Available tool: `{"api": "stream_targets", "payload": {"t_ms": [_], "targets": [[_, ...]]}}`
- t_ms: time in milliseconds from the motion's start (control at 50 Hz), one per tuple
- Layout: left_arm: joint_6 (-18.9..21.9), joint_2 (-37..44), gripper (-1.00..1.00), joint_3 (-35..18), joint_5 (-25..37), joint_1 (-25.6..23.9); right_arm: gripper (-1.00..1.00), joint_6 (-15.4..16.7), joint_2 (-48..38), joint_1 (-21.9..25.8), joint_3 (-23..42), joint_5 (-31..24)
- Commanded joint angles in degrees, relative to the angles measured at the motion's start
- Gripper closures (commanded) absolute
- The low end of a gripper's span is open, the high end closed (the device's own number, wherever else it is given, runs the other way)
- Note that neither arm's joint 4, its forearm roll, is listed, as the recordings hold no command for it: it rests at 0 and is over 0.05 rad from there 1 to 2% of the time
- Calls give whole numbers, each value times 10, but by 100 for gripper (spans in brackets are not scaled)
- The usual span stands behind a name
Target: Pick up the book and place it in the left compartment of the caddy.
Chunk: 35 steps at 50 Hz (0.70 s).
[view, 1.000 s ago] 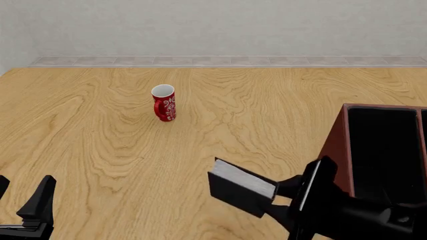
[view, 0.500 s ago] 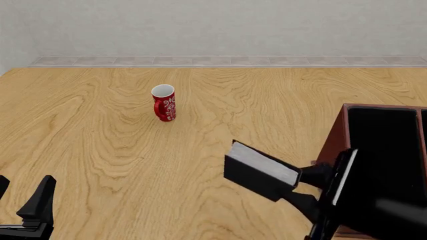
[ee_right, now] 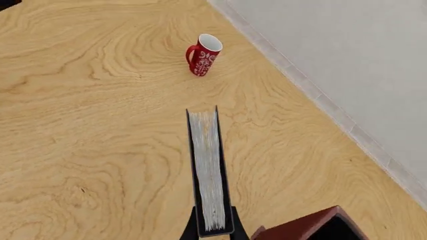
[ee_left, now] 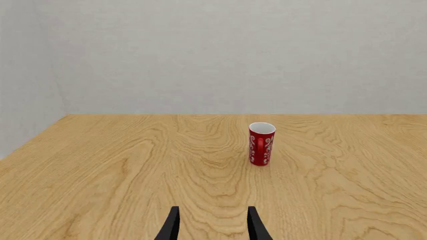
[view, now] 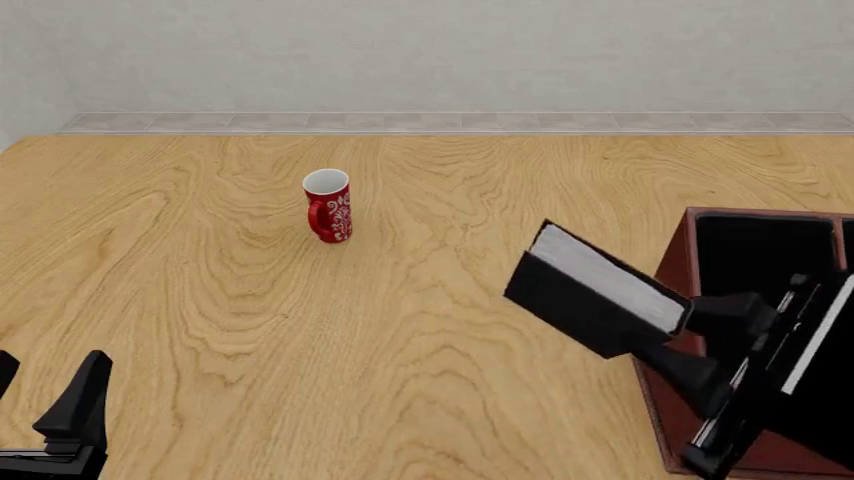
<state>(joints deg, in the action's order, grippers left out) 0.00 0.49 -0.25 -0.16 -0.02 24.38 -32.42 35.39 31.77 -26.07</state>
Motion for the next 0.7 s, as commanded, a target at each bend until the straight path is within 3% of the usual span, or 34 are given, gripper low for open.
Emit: {"api": "stream_targets", "payload": {"t_ms": [20,360,380,420,600,620,660,700], "targets": [[0,0,-100,0,0,0,100,-7,29,-36,32,-8],[0,0,-100,0,0,0,100,-40,53,-45,83,-31],[0,0,-100,0,0,0,100,-53,58,-50,87,-36],[0,0,-100,0,0,0,100,-42,65,-62,84,-38],[0,0,-100,0,0,0,100,-61,85,-133,105,-60],[0,0,-100,0,0,0,100,-85,92,-145,117,-65],[0,0,-100,0,0,0,100,-77,95,-150,115,-67],[0,0,-100,0,0,0,100,-89,106,-164,124,-77]]}}
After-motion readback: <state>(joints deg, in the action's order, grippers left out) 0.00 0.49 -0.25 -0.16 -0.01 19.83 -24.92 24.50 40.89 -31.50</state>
